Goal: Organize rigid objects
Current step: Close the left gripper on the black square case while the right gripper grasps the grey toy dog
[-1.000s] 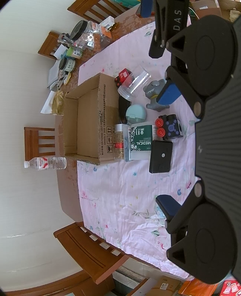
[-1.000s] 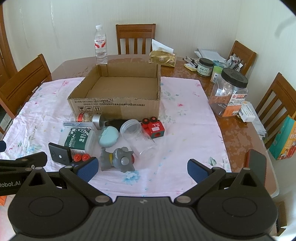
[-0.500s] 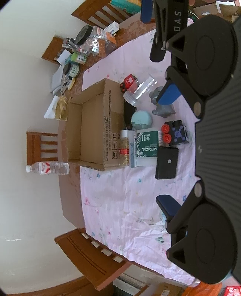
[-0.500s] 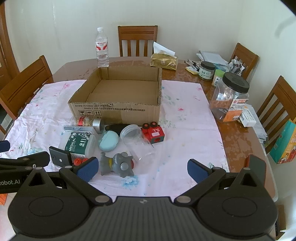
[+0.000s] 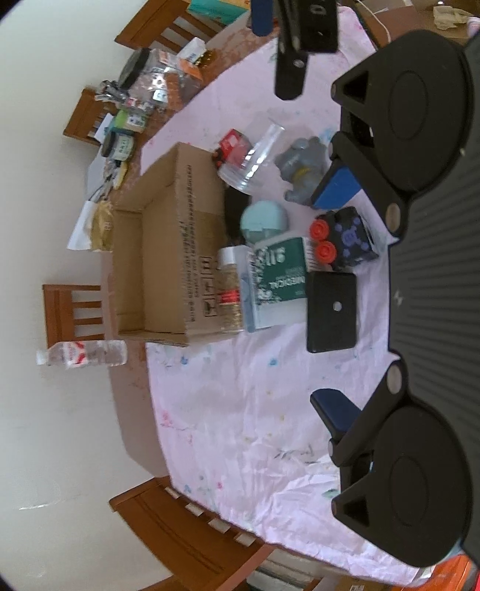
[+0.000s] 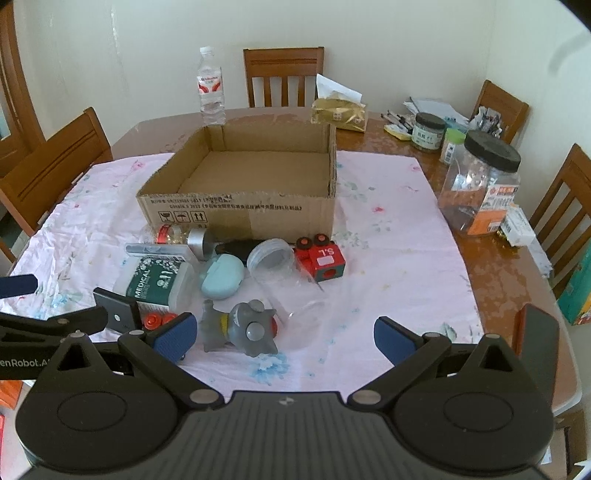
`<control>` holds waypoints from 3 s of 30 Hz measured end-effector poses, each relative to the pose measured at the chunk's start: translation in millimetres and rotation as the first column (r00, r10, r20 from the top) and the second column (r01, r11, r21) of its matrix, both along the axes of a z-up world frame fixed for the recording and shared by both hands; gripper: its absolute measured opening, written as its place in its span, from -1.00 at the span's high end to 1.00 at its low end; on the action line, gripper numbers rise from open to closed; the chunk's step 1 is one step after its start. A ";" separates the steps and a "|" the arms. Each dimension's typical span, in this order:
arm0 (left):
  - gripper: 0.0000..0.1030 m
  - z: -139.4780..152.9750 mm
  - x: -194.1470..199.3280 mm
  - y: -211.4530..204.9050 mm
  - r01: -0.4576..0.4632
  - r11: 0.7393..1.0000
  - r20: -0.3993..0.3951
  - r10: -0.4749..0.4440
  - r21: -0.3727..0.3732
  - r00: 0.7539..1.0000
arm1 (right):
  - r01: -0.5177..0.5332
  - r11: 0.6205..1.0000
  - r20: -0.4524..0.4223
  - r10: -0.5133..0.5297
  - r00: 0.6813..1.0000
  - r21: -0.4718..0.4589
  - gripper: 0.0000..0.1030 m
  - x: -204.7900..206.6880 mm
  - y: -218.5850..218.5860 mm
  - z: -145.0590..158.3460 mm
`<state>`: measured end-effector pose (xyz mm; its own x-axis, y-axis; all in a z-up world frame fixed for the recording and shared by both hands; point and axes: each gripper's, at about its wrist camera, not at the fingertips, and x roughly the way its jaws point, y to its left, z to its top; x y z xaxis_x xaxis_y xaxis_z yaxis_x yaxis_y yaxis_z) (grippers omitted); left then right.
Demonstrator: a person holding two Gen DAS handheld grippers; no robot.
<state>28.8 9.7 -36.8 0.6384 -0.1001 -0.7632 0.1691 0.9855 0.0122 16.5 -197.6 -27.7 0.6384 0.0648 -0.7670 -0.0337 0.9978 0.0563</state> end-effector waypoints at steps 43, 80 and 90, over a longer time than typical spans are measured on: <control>-1.00 -87.0 62.8 69.5 0.001 1.000 -0.136 0.001 0.015 0.991 | -0.011 1.000 -0.154 0.015 0.988 0.027 -1.00 30.1 32.6 -91.3; -0.41 -82.5 66.5 61.7 0.182 0.983 -0.087 -0.182 0.000 0.980 | -0.138 0.990 -0.076 0.136 0.988 -0.024 -0.65 46.1 54.8 -97.6; -0.36 -80.9 59.9 66.2 0.194 0.981 -0.101 -0.193 0.004 0.976 | -0.107 0.994 -0.099 0.104 0.990 -0.033 -0.51 28.4 51.0 -93.5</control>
